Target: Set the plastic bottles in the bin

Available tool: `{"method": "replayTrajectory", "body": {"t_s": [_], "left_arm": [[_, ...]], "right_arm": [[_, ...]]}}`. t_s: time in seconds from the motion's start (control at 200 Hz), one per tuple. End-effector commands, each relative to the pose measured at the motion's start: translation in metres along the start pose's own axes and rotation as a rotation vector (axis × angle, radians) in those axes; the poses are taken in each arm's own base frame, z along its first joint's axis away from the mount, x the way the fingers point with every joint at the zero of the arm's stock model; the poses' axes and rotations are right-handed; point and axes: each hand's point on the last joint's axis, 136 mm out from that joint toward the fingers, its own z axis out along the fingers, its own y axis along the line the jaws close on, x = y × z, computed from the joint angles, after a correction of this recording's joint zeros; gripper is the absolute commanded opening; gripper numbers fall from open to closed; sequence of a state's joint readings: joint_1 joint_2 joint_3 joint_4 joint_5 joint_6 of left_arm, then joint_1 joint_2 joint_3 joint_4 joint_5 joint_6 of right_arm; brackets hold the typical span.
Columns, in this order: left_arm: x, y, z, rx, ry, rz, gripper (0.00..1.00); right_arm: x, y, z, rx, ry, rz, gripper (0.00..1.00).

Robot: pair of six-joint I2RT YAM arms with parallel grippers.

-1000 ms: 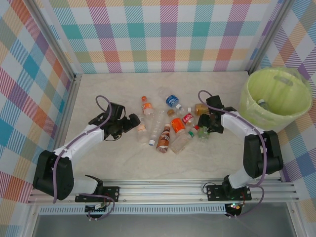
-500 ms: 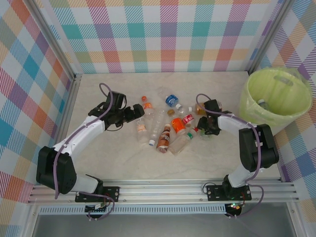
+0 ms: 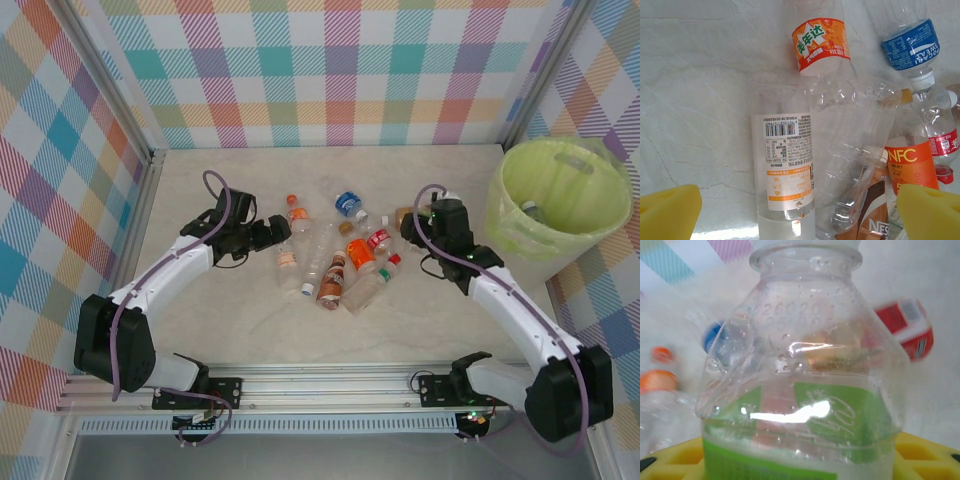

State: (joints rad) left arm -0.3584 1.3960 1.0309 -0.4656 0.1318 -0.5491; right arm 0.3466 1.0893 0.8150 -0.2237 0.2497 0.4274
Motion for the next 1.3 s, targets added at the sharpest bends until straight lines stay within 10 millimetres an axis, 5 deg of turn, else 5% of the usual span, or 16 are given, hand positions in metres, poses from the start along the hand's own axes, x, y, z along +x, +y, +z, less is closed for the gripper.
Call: {"method": "replayTrajectory", "body": {"t_s": [0.0, 0.365, 0.62, 0.995, 1.295], "left_arm": [[-0.005, 0.007, -0.002, -0.019, -0.013, -0.009, 1.00], [-0.011, 0.014, -0.009, -0.066, -0.054, 0.006, 1.00], [-0.014, 0.016, -0.014, -0.081, -0.075, 0.014, 1.00], [-0.019, 0.015, -0.022, -0.090, -0.095, 0.030, 1.00], [-0.018, 0.016, -0.021, -0.096, -0.090, 0.029, 1.00]], "right_arm": [[-0.050, 0.020, -0.027, -0.071, -0.170, -0.074, 0.58], [-0.165, -0.017, -0.123, 0.242, -0.562, -0.160, 0.60], [-0.209, -0.060, -0.165, 0.441, -0.690, -0.160, 0.61], [-0.202, -0.148, -0.124, 0.587, -0.336, -0.073, 0.64], [-0.181, -0.169, -0.086, 0.564, -0.196, -0.050, 0.67]]}}
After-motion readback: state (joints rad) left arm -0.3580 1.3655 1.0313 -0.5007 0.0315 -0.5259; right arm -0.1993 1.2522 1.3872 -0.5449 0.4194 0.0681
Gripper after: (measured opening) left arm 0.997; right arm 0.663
